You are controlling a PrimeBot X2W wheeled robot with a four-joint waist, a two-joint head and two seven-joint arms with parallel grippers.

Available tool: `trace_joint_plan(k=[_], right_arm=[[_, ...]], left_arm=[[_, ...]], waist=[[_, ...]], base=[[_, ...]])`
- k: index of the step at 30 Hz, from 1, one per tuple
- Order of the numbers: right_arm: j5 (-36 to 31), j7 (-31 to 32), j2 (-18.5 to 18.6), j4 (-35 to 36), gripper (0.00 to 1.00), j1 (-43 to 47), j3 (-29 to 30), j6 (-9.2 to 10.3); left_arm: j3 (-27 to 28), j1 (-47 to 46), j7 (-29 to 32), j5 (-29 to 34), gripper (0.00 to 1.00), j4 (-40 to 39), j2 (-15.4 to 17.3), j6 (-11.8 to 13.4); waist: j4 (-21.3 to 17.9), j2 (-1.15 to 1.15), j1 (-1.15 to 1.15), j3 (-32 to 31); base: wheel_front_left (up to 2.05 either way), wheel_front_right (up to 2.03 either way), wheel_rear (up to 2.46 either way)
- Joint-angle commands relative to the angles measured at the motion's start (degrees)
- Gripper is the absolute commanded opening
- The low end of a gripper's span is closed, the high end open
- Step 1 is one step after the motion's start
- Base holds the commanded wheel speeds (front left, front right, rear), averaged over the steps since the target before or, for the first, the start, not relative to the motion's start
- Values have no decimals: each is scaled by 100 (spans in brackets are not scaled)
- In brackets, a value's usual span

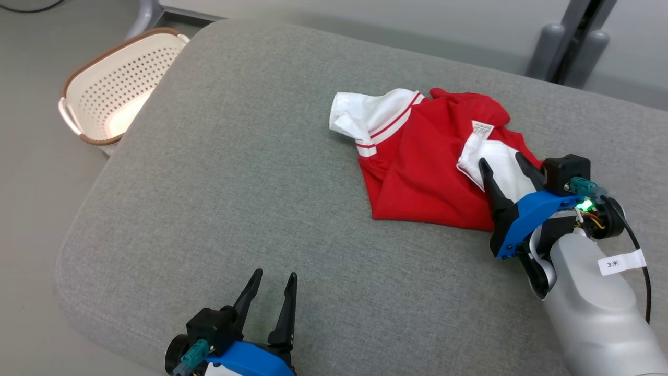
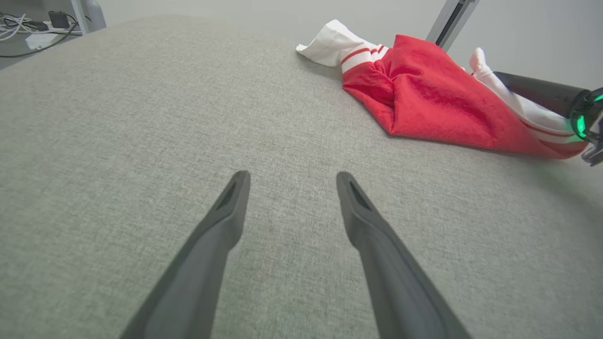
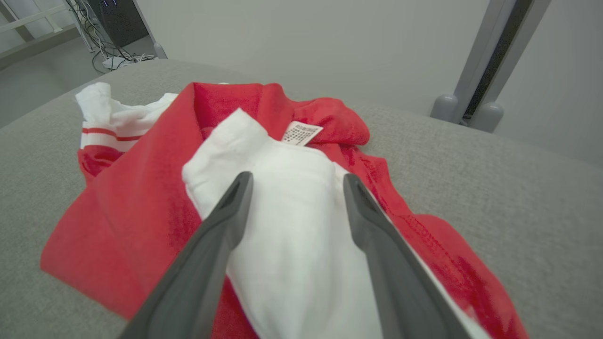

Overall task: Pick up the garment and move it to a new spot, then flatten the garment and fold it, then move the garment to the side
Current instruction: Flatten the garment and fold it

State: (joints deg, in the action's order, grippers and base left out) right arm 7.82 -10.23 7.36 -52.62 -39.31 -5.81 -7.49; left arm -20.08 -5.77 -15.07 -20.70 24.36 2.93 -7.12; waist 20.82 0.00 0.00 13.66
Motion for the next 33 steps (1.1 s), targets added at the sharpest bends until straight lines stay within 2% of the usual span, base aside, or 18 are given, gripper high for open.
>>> trace_joint_plan(k=[1, 3, 4, 11, 15, 17, 18, 21, 24, 29, 33], right_arm=[[11, -40, -37, -112, 100, -108, 22, 1], [27, -131, -65, -263, 14, -172, 65, 0], [21, -188, -72, -308, 0, -195, 82, 0], [-2, -407, -79, -520, 0, -291, 223, 0], [63, -490, -86, -307, 0, -394, 354, 1], [99, -500, -33, 168, 0, -500, 536, 1], [37, -497, 29, 759, 0, -538, 695, 0], [-122, -500, 186, 1666, 0, -753, 923, 0], [-279, -499, 330, 2354, 0, -1066, 1019, 0], [-475, -496, 512, 2923, 0, -1699, 833, 0], [-497, -496, 591, 2959, 0, -2076, 554, 0]], left_arm=[[-22, -37, -14, -34, 100, -7, -5, -50], [-18, -14, -14, -40, 100, -24, -4, -51], [-12, -3, -14, -38, 100, -35, -5, -51], [38, 25, -14, 8, 100, -8, -4, -49], [50, -33, -14, 29, 100, -37, -5, -51], [51, -60, -14, 20, 100, -56, -3, -51], [58, -63, -14, 6, 100, -68, -3, -51], [51, -17, -14, 21, 100, -28, -3, -51], [29, 76, -14, 46, 100, 34, -2, -46], [-4, 249, -14, 54, 100, 115, -2, -48], [5, 409, -14, 69, 100, 157, -4, -48]], waist=[[86, 0, 0, 59], [113, 0, 0, 70], [117, 0, 0, 73], [1, 0, 0, 16], [-117, 0, 0, -24], [-169, 0, 0, -43], [-209, 0, 0, -81], [-235, 0, 0, -186], [-219, 0, 0, -327], [-133, 0, 0, -576], [-78, 0, 0, -788]], base=[[0, 0, 0], [0, 0, 0], [0, 0, 0], [0, 0, 0], [0, 0, 0], [0, 0, 0], [0, 0, 0], [0, 0, 0], [0, 0, 0], [0, 0, 0], [0, 0, 0]])
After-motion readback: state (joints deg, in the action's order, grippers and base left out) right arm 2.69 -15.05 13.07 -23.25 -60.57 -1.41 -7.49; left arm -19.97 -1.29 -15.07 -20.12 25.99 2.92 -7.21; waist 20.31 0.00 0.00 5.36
